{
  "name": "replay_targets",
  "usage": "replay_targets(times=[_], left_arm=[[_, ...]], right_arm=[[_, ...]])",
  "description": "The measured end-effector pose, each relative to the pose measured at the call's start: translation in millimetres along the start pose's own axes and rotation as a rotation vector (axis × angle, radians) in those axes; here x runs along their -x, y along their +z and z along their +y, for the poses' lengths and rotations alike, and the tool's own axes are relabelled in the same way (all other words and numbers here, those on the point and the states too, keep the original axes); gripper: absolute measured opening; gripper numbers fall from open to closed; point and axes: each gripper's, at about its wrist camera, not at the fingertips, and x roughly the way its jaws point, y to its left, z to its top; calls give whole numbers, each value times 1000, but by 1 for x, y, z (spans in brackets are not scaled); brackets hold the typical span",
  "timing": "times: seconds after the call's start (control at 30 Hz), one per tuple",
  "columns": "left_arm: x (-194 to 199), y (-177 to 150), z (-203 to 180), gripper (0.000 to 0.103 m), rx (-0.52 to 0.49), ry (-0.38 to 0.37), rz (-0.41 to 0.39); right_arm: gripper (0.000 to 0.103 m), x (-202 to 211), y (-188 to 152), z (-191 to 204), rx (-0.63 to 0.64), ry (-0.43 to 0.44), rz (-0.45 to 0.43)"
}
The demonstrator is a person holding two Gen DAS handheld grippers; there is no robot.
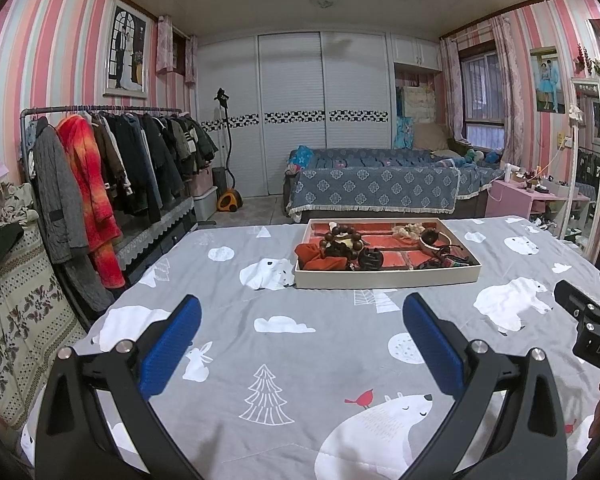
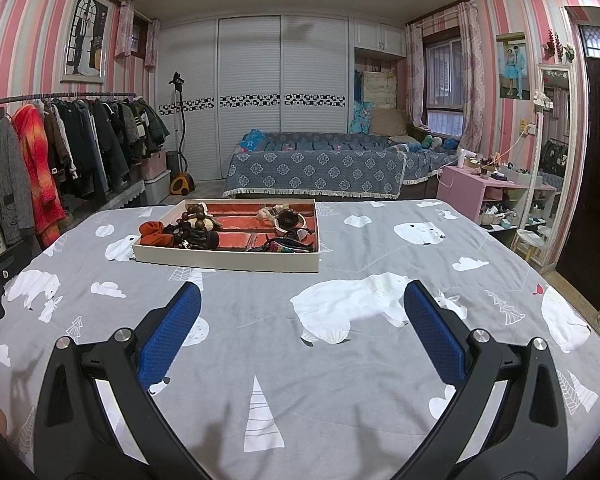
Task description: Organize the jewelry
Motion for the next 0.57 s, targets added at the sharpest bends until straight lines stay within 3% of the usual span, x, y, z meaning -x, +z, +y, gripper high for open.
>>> replay_targets(times=[0.57], left_arm=[[0, 0, 2, 99, 6, -6, 17]], right_arm=[[99, 0, 0, 0, 0, -1, 0]])
